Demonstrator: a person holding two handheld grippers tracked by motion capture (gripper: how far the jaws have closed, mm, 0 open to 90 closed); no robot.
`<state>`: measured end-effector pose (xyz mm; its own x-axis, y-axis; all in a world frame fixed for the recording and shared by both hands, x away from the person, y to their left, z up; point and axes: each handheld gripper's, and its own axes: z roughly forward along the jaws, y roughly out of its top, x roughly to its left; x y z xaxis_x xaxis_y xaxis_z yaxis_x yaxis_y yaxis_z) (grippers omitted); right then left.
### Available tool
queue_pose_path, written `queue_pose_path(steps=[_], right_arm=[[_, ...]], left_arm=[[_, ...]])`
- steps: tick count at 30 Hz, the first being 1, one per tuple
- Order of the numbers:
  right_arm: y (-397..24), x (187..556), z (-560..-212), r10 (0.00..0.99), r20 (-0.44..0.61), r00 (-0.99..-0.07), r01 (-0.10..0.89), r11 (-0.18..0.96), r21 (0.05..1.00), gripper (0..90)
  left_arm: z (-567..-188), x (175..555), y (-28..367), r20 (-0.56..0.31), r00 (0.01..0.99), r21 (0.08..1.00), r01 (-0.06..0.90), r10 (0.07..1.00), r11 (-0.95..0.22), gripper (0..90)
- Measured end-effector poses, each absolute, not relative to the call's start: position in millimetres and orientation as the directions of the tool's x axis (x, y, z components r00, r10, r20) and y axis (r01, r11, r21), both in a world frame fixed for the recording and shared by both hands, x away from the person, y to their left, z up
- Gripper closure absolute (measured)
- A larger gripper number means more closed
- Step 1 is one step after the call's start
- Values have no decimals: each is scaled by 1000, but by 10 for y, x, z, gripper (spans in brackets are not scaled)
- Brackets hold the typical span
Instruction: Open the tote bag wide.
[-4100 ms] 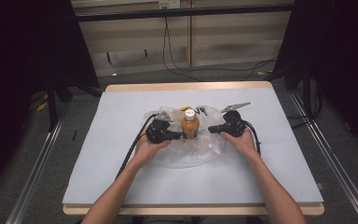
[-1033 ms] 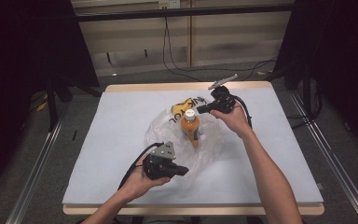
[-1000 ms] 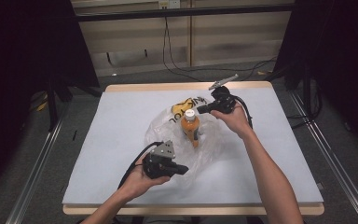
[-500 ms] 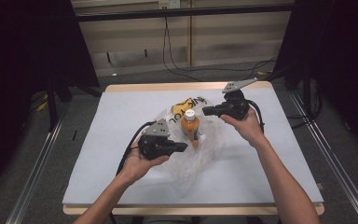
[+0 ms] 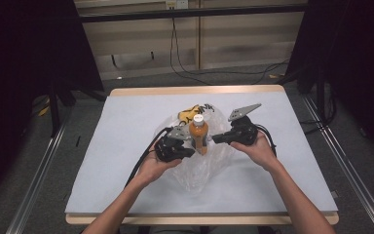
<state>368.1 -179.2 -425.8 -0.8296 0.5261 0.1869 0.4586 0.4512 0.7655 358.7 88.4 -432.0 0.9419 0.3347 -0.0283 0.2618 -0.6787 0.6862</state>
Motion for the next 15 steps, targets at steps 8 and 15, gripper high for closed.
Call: queue_pose_path(steps=[8, 15], right_arm=[[-1637, 3877, -4607, 561, 183, -807, 517, 522, 678, 900], [-1705, 3914, -4774, 580, 169, -797, 540, 559, 630, 900]], left_arm=[[-4595, 3763, 983, -58, 921, 628, 333, 384, -703, 900], [-4685, 3815, 1210, -32, 922, 591, 330, 387, -737, 900]])
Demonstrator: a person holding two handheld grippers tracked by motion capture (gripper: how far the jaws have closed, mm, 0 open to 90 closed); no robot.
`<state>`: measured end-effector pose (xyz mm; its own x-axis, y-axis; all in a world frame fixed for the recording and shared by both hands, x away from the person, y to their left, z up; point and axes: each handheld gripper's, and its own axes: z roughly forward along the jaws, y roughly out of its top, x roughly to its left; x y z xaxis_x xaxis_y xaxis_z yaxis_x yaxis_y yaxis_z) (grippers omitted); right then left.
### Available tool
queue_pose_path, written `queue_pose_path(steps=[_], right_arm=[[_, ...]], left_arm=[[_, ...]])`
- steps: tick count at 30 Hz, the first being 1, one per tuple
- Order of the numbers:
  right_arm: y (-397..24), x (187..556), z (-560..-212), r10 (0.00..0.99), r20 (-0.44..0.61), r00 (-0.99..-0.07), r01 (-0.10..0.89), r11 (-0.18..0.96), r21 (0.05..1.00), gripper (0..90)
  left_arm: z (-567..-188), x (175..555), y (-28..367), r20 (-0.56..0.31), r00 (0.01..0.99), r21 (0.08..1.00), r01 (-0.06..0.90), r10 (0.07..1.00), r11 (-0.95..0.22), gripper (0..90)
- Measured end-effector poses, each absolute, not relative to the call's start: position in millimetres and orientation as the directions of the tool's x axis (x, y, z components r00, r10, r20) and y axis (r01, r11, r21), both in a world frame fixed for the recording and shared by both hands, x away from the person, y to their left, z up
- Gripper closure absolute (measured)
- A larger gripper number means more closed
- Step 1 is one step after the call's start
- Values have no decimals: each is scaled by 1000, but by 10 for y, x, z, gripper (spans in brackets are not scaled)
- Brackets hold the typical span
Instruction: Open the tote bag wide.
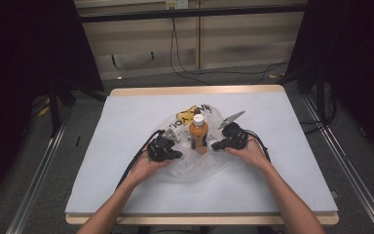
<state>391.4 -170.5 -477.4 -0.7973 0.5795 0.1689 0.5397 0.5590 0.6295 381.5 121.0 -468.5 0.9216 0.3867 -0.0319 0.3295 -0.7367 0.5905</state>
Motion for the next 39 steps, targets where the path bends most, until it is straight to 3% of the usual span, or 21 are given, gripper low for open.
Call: queue_pose_path(steps=[19, 22, 23, 24, 25, 28, 30, 33, 36, 39], right_arm=[[-2387, 3555, -4762, 616, 152, -773, 556, 543, 630, 900], [-2392, 3532, -4754, 620, 131, -773, 549, 552, 627, 900], [-2389, 3528, -4755, 625, 129, -770, 551, 549, 629, 900], [-2385, 3528, -4758, 626, 136, -768, 555, 544, 629, 900], [-2379, 3542, -4768, 630, 150, -762, 562, 528, 637, 900], [-2362, 3557, -4783, 631, 156, -760, 562, 517, 646, 900], [-2315, 3574, -4795, 638, 149, -755, 559, 508, 655, 900], [-2287, 3591, -4806, 639, 148, -755, 555, 501, 664, 900], [-2245, 3607, -4823, 643, 161, -749, 559, 481, 676, 900], [-2181, 3607, -4835, 644, 156, -749, 551, 474, 687, 900]], left_arm=[[-4707, 3651, 1840, -53, 872, 624, 410, 487, -666, 900], [-4676, 3679, 1885, -8, 901, 582, 357, 434, -731, 900], [-4710, 3652, 1859, -59, 871, 626, 413, 487, -662, 900], [-4689, 3692, 1894, -33, 897, 597, 372, 441, -711, 900], [-4718, 3666, 1865, -76, 872, 633, 418, 484, -652, 900], [-4709, 3683, 1856, -56, 884, 620, 395, 463, -678, 900], [-4733, 3697, 1823, -93, 884, 640, 405, 457, -653, 900], [-4718, 3685, 1736, -55, 898, 629, 370, 436, -684, 900], [-4736, 3638, 1682, -77, 882, 651, 398, 466, -647, 900], [-4720, 3627, 1676, -51, 912, 633, 346, 408, -693, 900]])
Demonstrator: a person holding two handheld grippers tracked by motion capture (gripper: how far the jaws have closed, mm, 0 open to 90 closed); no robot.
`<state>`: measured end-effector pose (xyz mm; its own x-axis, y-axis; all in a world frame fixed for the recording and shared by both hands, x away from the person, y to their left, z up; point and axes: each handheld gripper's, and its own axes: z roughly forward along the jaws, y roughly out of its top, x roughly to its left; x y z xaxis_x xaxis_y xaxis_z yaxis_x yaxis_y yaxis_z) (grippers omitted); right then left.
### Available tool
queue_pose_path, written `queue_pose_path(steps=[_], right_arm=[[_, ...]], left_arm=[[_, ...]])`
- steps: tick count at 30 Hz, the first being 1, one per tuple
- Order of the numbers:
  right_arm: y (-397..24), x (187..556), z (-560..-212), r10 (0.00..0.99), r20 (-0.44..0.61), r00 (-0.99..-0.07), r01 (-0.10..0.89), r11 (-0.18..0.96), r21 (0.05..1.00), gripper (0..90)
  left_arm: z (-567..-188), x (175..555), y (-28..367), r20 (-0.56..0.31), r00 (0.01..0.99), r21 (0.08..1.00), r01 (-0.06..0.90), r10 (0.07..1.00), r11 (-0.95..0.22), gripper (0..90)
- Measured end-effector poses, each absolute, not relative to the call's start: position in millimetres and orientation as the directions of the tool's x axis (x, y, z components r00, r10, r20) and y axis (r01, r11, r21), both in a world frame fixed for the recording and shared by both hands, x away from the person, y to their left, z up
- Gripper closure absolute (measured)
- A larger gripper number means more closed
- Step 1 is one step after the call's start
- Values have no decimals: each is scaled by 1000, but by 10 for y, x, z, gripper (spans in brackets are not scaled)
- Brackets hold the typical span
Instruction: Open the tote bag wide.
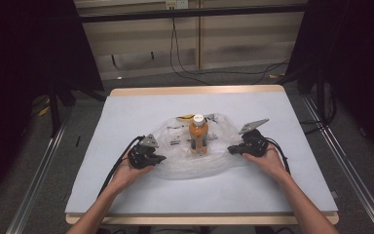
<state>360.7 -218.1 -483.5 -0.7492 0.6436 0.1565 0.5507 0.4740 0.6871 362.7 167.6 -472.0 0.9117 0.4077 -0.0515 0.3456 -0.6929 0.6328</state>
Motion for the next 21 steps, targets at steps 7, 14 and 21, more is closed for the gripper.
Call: queue_pose_path(steps=[7, 14, 21], right_arm=[[-2030, 3664, -4863, 653, 172, -737, 556, 442, 704, 900], [-2044, 3699, -4867, 702, 145, -697, 565, 414, 713, 900], [-2094, 3685, -4876, 718, 173, -674, 584, 375, 720, 900]], left_arm=[[-4721, 3636, 1612, -43, 916, 633, 334, 399, -698, 900], [-4754, 3653, 1628, -44, 894, 666, 358, 445, -654, 900], [-4759, 3691, 1731, -65, 878, 678, 388, 475, -625, 900]])
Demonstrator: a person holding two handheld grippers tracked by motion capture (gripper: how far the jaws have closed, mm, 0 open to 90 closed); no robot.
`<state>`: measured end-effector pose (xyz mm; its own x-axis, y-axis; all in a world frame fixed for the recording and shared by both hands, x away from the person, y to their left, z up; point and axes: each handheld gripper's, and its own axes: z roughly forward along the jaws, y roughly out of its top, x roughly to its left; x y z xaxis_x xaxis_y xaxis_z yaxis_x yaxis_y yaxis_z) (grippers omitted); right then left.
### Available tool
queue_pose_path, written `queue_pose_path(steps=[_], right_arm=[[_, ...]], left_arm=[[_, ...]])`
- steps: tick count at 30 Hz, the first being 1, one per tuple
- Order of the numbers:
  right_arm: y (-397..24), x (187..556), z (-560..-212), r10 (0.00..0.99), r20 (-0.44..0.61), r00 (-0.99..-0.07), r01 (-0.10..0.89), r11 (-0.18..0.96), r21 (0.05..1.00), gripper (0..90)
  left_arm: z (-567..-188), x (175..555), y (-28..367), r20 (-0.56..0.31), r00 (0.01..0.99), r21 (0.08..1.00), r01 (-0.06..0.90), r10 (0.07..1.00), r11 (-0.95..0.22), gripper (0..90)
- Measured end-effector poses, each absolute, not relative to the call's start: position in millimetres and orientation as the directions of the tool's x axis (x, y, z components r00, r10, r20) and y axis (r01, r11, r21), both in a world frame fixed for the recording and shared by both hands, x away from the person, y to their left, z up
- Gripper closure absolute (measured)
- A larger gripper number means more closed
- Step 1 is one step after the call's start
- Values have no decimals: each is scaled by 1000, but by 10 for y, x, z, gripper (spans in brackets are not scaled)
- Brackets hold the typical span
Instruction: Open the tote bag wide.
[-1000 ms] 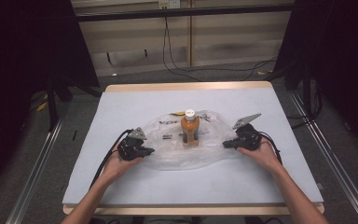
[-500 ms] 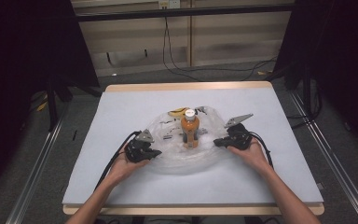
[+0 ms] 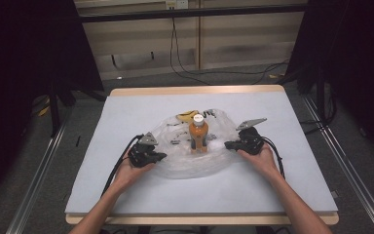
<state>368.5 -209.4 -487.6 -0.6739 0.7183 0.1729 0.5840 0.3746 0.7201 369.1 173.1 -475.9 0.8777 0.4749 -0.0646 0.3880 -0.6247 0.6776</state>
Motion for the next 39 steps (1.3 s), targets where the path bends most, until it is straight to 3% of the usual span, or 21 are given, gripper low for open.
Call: queue_pose_path(steps=[7, 19, 20, 21, 22, 23, 24, 25, 27, 31, 32, 36, 39], right_arm=[[-2097, 3612, -4770, 694, 201, -691, 553, 329, 765, 900], [-2248, 3348, -4508, 693, 178, -698, 467, 253, 847, 900], [-2267, 3318, -4483, 690, 183, -700, 459, 239, 856, 900], [-2274, 3297, -4468, 692, 183, -699, 453, 230, 861, 900], [-2287, 3264, -4447, 693, 176, -699, 438, 220, 872, 828], [-2293, 3226, -4425, 697, 170, -696, 422, 207, 882, 711], [-2298, 3186, -4402, 708, 165, -687, 415, 196, 888, 649], [-2309, 3146, -4380, 704, 167, -691, 408, 188, 894, 631], [-2332, 3054, -4336, 700, 155, -697, 381, 179, 907, 483], [-2382, 2878, -4266, 721, 138, -679, 339, 141, 930, 280], [-2397, 2826, -4241, 737, 135, -662, 335, 131, 933, 191], [-2456, 2709, -4211, 771, 107, -628, 313, 125, 941, 76], [-2535, 2612, -4245, 789, 100, -607, 308, 118, 944, 38]], left_arm=[[-4651, 3618, 1802, -124, 881, 756, 382, 457, -532, 900], [-4476, 3433, 1942, -146, 879, 847, 348, 453, -402, 900], [-4463, 3425, 1956, -133, 878, 852, 339, 460, -400, 893], [-4445, 3407, 1962, -125, 872, 856, 336, 474, -393, 816], [-4429, 3389, 1973, -131, 874, 865, 331, 468, -376, 756], [-4402, 3364, 1990, -120, 875, 873, 318, 468, -369, 752], [-4376, 3335, 2006, -107, 875, 883, 302, 473, -359, 731], [-4348, 3296, 2022, -107, 869, 896, 295, 483, -333, 672], [-4316, 3247, 2050, -89, 860, 908, 278, 502, -314, 514], [-4293, 3140, 2124, -68, 841, 922, 258, 537, -288, 320], [-4286, 3123, 2138, -57, 833, 921, 257, 550, -294, 257], [-4285, 3074, 2213, -76, 827, 926, 266, 557, -268, 160], [-4306, 3029, 2282, -92, 814, 923, 287, 574, -258, 99]])
